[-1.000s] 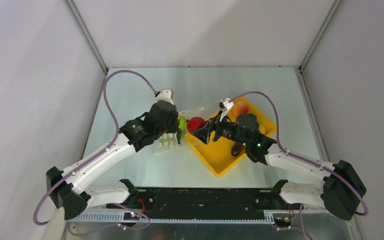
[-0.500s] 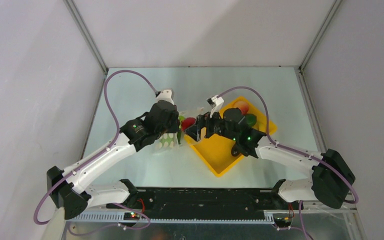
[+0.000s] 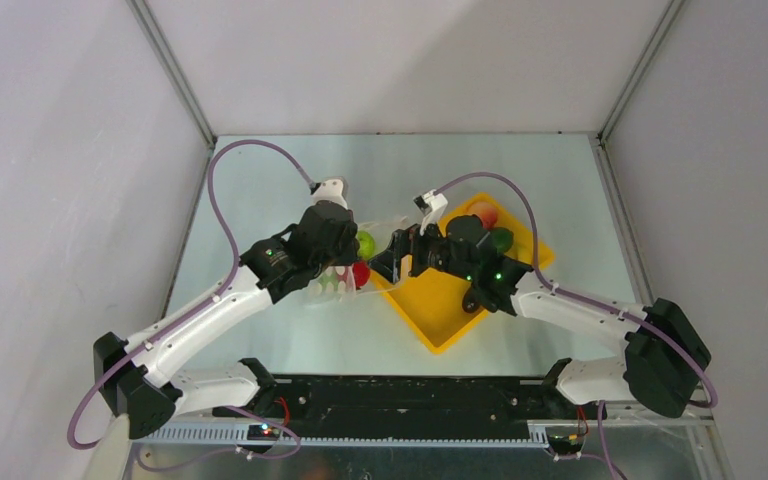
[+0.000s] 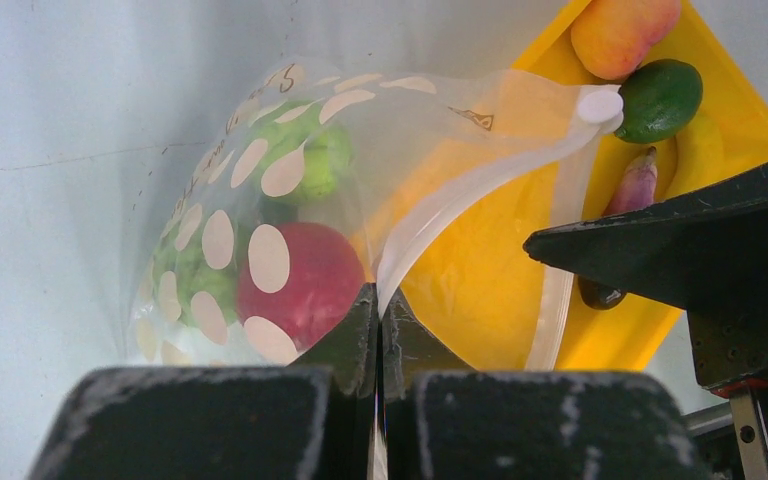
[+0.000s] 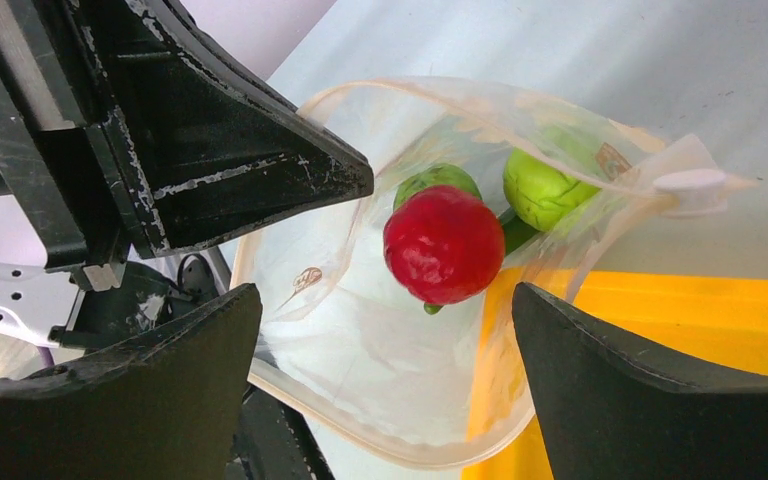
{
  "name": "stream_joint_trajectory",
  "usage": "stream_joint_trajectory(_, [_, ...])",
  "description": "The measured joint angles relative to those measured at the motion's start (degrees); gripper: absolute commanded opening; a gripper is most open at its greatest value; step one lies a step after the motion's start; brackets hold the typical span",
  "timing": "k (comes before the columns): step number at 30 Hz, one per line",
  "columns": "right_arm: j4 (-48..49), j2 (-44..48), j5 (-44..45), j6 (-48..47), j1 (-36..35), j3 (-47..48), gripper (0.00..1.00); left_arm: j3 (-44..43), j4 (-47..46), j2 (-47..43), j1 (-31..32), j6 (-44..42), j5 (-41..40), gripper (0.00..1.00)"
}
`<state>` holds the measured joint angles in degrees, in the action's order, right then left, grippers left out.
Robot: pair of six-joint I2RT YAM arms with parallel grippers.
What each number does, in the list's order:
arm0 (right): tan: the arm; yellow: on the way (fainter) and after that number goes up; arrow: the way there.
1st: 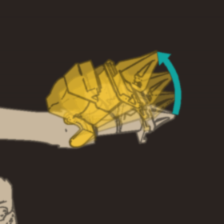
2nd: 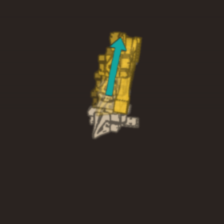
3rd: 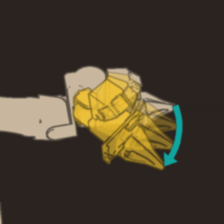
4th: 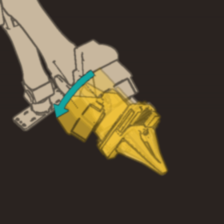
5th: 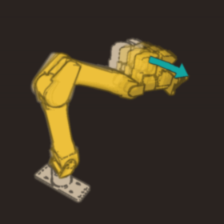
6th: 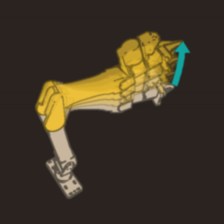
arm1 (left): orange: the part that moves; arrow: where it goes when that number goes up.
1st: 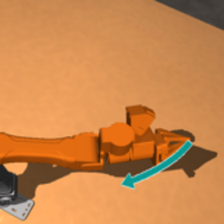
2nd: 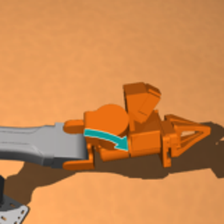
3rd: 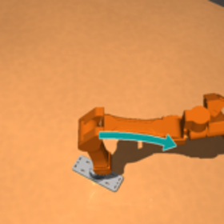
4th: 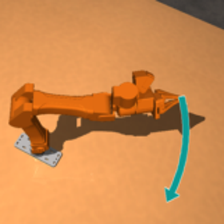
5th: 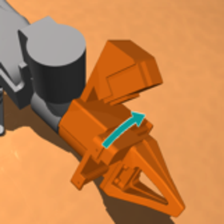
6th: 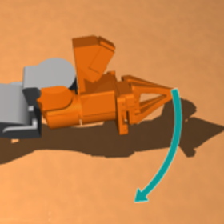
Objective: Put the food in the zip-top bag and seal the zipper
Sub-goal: Place the fake vegetable in the zipper food storage bag, then pick up the fake vegetable from the bin.
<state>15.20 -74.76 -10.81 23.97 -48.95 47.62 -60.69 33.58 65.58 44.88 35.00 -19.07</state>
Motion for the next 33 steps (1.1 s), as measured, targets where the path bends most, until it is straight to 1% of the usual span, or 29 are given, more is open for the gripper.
stream_joint_trajectory(7, [-2.6, 3.3, 1.0, 0.0, 0.0, 0.0, 1.0, 0.0, 0.7, -0.3, 0.0, 0.0, -2.6, 0.0])
stream_joint_trajectory(11, [-6.0, 7.8, 4.8, 0.0, 0.1, 0.0, 0.99, 0.0, 1.8, -2.0, -0.2, 0.0, -6.4, 0.0])
stream_joint_trajectory(14, [-9.7, 10.9, 9.4, 1.1, 1.0, 0.1, 1.0, -0.2, 3.3, -3.9, -1.1, 0.1, -9.7, 0.0])
stream_joint_trajectory(17, [-16.2, 12.9, 14.8, 5.0, 4.4, 0.5, 0.99, -1.1, 5.6, -4.8, -2.3, 0.9, -14.1, 0.0])
stream_joint_trajectory(21, [-26.7, 13.3, 19.3, 11.4, 11.1, 0.7, 0.99, -2.9, 10.3, -4.9, -2.9, 3.0, -20.2, 0.0])
stream_joint_trajectory(23, [-31.9, 13.3, 21.2, 13.8, 13.3, 0.7, 0.99, -3.8, 12.3, -4.9, -2.9, 4.1, -22.3, 0.0])
stream_joint_trajectory(26, [-38.5, 13.2, 23.1, 15.9, 13.8, 0.7, 0.99, -4.0, 13.7, -5.3, -2.9, 4.7, -24.3, 0.0])
stream_joint_trajectory(29, [-43.0, 12.3, 24.0, 17.6, 13.9, 0.7, 0.99, -3.3, 13.1, -6.7, -2.9, 4.6, -24.0, 0.0])
stream_joint_trajectory(33, [-48.4, 8.7, 24.7, 20.2, 14.2, 1.3, 0.99, -1.2, 11.1, -8.7, -3.0, 4.5, -22.9, 0.0])
